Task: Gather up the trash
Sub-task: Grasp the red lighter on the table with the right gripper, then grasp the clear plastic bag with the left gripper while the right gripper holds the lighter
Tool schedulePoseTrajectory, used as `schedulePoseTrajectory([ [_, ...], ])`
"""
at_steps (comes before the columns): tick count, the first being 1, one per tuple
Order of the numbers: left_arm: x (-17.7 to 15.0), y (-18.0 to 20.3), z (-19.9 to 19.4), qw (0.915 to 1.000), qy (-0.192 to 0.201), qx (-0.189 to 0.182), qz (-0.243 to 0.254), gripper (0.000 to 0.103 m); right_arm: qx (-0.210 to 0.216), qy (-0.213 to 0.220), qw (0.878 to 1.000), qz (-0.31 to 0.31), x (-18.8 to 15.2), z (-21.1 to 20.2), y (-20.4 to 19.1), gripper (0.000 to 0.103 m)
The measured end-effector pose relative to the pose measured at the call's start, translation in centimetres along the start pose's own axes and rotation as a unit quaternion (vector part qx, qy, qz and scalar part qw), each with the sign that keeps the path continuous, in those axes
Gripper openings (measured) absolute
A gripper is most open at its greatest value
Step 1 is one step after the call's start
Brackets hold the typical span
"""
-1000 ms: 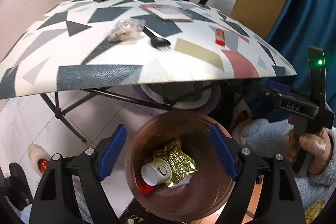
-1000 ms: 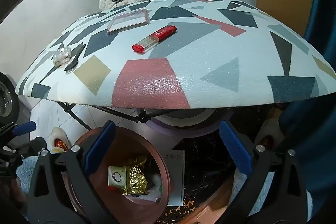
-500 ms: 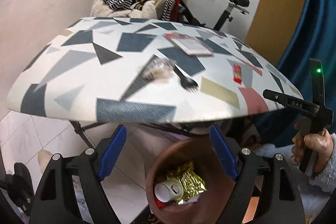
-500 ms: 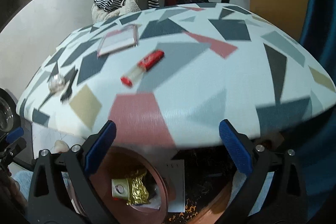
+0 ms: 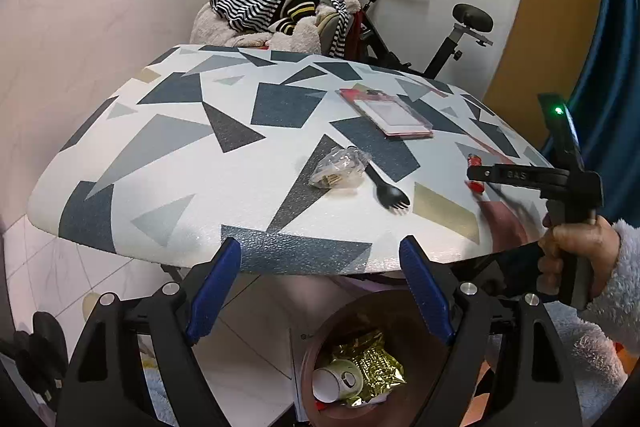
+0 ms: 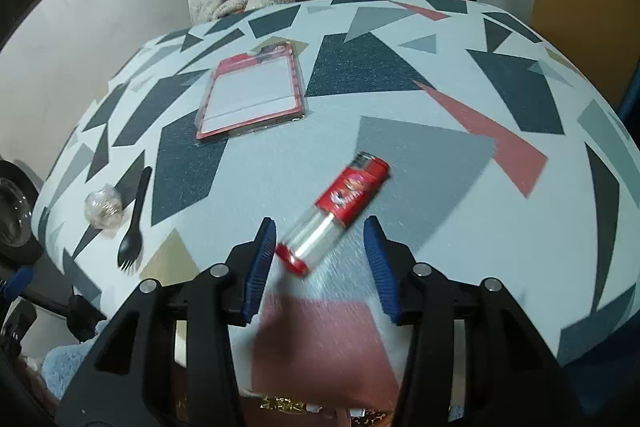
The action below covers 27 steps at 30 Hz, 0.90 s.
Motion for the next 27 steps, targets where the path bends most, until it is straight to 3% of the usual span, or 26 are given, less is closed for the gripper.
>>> schedulePoseTrajectory([
  [5, -0.1, -0.3, 0.2, 1.0, -0.001, 0.003, -0.007, 0.079, -0.047, -0.004, 0.999, -0.018, 0.8, 1.2, -1.2, 0.042],
  [14, -0.2, -0.5, 0.8, 0.9999, -0.006, 0.0, -0.012, 0.079, -0.055, -0.001, 0.998, -0.025, 1.9, 2.2, -0.7, 0.037],
  [16, -0.2, -0.7, 0.8, 0.9999, -0.007, 0.0, -0.013, 0.079, -0.045, 0.002, 0.999, -0.029, 1.9, 2.1, -0.3, 0.027],
  [24, -0.2, -1.4, 1.0, 0.9998, -0.005, 0.005, -0.02, 0.079, -0.007, 0.047, 0.998, -0.049, 0.9, -0.3, -0.6, 0.026],
  [27, 0.4, -1.4, 1.7, 0.9996, -0.016, -0.008, -0.023, 0.079, 0.01, 0.058, 0.997, -0.056, 0.8, -1.2, -0.9, 0.026],
])
Point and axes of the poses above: each gripper's, at about its wrist camera, not at the fingertips, and z roughly the way its jaws point, y to its right, x to its top, the point moved 2 cm from there along z, roughly the way its jaws point, and after that the axes turned 6 degrees about x, right-handed, at the moved point
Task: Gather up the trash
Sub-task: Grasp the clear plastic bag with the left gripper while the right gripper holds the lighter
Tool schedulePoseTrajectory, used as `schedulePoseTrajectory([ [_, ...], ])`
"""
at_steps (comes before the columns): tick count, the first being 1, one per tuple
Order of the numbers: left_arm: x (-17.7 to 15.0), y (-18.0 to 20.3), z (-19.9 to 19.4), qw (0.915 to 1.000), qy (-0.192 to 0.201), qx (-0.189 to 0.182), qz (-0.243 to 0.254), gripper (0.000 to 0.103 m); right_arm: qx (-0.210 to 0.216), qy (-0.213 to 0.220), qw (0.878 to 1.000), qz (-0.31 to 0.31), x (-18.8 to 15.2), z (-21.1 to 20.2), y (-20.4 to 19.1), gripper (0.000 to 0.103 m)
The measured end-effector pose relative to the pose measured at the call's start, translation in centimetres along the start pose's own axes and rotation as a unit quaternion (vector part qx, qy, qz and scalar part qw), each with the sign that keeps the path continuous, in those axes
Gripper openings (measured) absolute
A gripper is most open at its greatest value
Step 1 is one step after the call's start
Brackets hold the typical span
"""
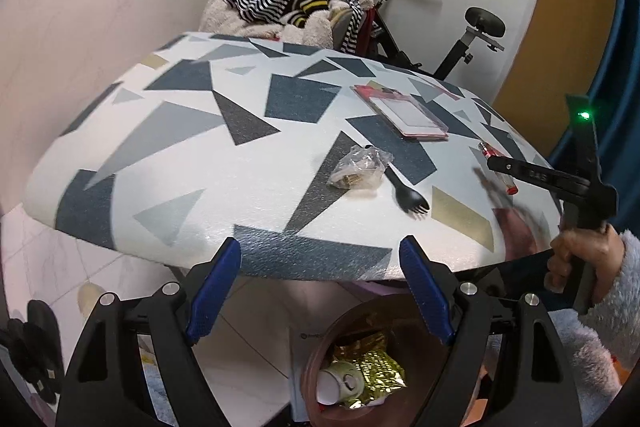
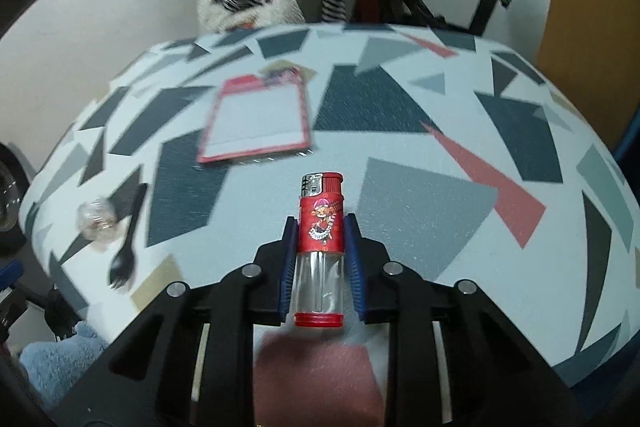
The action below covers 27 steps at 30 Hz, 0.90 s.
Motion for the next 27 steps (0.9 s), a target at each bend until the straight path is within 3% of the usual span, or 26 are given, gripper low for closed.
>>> schedulePoseTrajectory([
  [4, 1.8, 0.7, 1.8, 0.9997, -0.014, -0.015, 0.011, 0.079, 0.016, 0.015, 1.0, 0.011, 0.1, -1.3, -0.2, 0.026],
  [9, 4.5, 1.0, 4.5, 0.9972, -0.035, -0.057, -0.035, 0.077, 0.025, 0.03, 0.998, 0.044, -0.4, -2.8, 0.1, 0.026],
  [17, 6.3, 2.6, 9.0, 0.9967, -0.058, -0.053, -0.02, 0.055, 0.024, 0.044, 0.998, 0.041, -1.7, -5.1, 0.8, 0.026],
  [18, 6.2, 2.7, 9.6, 0.9958, -0.068, -0.058, -0.023, 0.038, 0.023, 0.045, 0.998, 0.042, -1.9, -5.4, 1.0, 0.026],
  [19, 6.1, 2.7, 9.9, 0.9951, -0.075, -0.061, -0.022, 0.03, 0.023, 0.045, 0.998, 0.042, -2.0, -5.4, 1.1, 0.026],
  [27, 5.5, 3.3, 7.5, 0.9958, -0.055, -0.071, 0.016, 0.025, 0.031, 0.052, 0.996, 0.058, -2.7, -6.7, 1.9, 0.026],
])
Point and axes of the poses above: each gripper's, at about its wrist camera, not at the fingertips, and z roughly the way its jaws point, y to its right, x to its top, the point moved 2 cm from there along z, roughly the way its jaws point, and after that the axes turned 6 degrees about x, right-handed, at the moved point
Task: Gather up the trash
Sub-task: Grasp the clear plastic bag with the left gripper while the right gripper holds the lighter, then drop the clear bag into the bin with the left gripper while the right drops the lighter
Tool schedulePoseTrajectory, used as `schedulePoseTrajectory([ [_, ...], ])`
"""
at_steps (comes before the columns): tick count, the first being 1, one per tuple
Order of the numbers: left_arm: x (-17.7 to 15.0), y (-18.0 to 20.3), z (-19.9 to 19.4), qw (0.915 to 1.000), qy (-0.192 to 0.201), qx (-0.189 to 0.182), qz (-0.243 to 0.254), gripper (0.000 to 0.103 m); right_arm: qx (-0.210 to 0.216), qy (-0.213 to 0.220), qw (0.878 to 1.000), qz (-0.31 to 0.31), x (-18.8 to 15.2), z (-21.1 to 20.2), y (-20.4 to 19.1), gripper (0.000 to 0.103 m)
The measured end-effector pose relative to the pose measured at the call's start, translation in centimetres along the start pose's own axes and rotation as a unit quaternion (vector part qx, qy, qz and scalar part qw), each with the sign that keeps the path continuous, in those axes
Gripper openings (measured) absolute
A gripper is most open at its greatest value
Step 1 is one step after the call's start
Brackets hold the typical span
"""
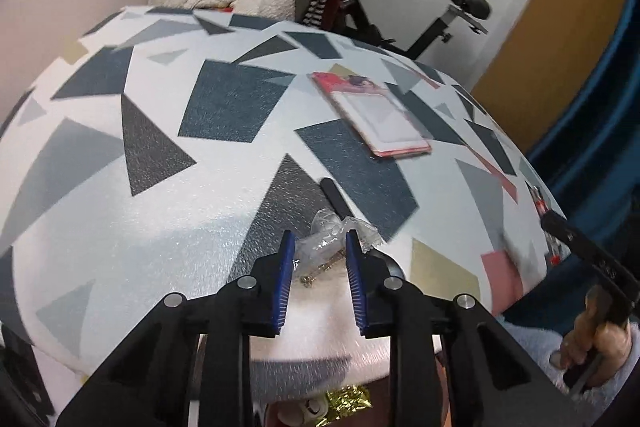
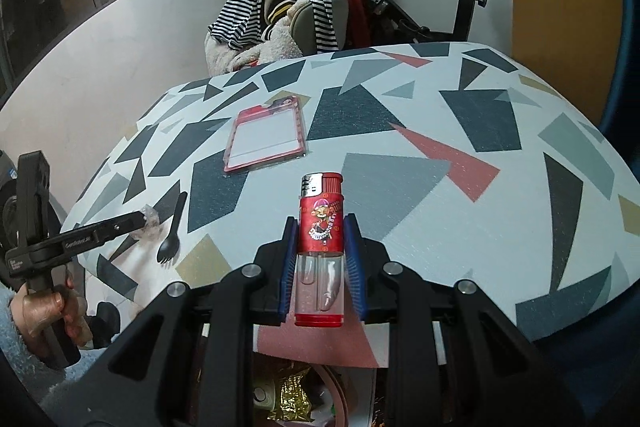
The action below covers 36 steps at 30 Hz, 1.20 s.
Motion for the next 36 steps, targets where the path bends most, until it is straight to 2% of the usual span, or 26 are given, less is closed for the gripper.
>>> schedulePoseTrajectory([
  [6, -1.7, 2.7, -3.7, 0.9979, 0.012, -0.03, 0.056, 0.025, 0.016, 0.004, 1.0, -0.007, -0.2, -0.9, -0.9, 0.026],
  [11, -4.4, 4.5, -5.0, 0.9957, -0.007, -0.066, 0.065, 0.025, 0.024, 0.009, 0.999, -0.019, -0.5, -1.7, -1.9, 0.026],
  [14, -6.3, 5.6, -4.7, 0.9935, -0.027, -0.082, 0.075, 0.025, 0.023, 0.007, 0.999, -0.029, -1.0, -2.1, -2.3, 0.026],
  [20, -9.4, 7.8, -2.8, 0.9876, -0.064, -0.084, 0.115, 0.025, 0.019, 0.002, 0.999, -0.029, -1.7, -2.9, -2.1, 0.026],
  [23, -10.0, 8.3, -1.7, 0.9863, -0.078, -0.084, 0.119, 0.027, 0.016, 0.001, 0.999, -0.028, -2.0, -3.2, -1.9, 0.026],
  [24, -10.0, 8.3, -1.4, 0.9862, -0.082, -0.087, 0.114, 0.033, 0.014, 0.0, 0.999, -0.028, -2.1, -3.3, -1.8, 0.026],
  [25, -9.8, 8.4, -1.4, 0.9862, -0.081, -0.095, 0.109, 0.043, 0.013, 0.0, 1.0, -0.029, -2.2, -3.4, -1.8, 0.026],
  [27, -9.2, 8.5, -1.8, 0.9875, -0.066, -0.093, 0.109, 0.053, 0.012, 0.0, 0.999, -0.03, -2.4, -3.6, -1.7, 0.026],
  [32, -7.6, 8.4, -3.5, 0.9908, -0.036, -0.072, 0.109, 0.056, 0.01, -0.006, 0.999, -0.033, -3.1, -3.9, -1.7, 0.026],
  [36, -6.7, 7.3, -5.9, 0.9942, -0.006, -0.034, 0.102, 0.067, 0.014, -0.015, 0.999, -0.038, -4.0, -3.9, -2.1, 0.026],
])
Point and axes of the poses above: each gripper's, at about its wrist camera, not at the fingertips, and z roughly the way its jaws point, y to its right, x to its top, the point moved 2 cm from there along z, roughly the way its jaws point, and after that the axes turned 6 degrees about x, right-handed, at the moved point
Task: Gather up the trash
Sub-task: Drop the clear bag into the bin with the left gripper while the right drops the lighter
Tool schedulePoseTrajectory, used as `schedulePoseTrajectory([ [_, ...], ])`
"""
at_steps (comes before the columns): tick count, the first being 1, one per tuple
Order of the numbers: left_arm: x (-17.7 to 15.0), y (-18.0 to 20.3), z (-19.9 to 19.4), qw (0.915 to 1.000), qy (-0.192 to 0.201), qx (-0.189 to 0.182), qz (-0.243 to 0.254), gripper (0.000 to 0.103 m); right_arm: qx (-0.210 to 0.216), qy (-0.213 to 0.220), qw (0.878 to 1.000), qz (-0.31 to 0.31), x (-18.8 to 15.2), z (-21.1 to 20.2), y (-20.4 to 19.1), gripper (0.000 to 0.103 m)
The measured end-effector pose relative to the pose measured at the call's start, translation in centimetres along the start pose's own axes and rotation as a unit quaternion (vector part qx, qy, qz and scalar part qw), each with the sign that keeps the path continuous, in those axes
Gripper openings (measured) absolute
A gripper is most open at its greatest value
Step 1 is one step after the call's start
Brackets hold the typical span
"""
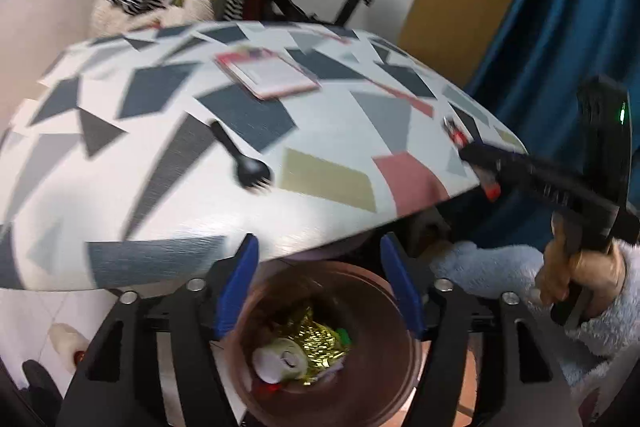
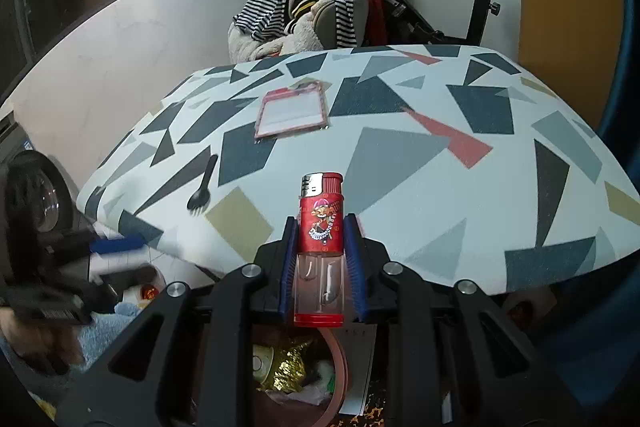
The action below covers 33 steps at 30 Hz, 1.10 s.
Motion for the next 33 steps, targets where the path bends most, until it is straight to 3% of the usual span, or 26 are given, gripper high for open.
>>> schedulePoseTrajectory([
  [6, -0.3, -2.5, -3.6, 0.9976, 0.03, 0.056, -0.027, 0.087, 0.011, -0.02, 1.0, -0.019, -1.9, 0.5, -1.6, 0.026],
  [9, -0.8, -3.2, -4.8, 0.9958, 0.037, 0.076, -0.035, 0.092, 0.018, -0.035, 0.999, -0.027, -3.0, 1.2, -2.5, 0.026],
  [20, -3.0, -5.9, -7.1, 0.9853, 0.044, 0.14, -0.087, 0.095, 0.068, -0.127, 0.987, -0.068, -8.0, 5.2, -6.6, 0.026],
  [25, -3.3, -6.8, -7.2, 0.9831, 0.042, 0.144, -0.104, 0.095, 0.071, -0.17, 0.978, -0.097, -9.9, 7.0, -8.3, 0.027],
  [33, -3.8, -7.3, -7.0, 0.9816, 0.038, 0.145, -0.119, 0.095, 0.063, -0.184, 0.974, -0.113, -10.9, 7.5, -8.7, 0.027],
])
Point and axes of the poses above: each gripper's, at about its wrist camera, not at the fingertips, and z roughly the way its jaws point, y to its right, x to its top, the point moved 2 cm from there along z, roughly the way its jaws point, and after that the axes turned 6 degrees about x, right-handed, at the moved point
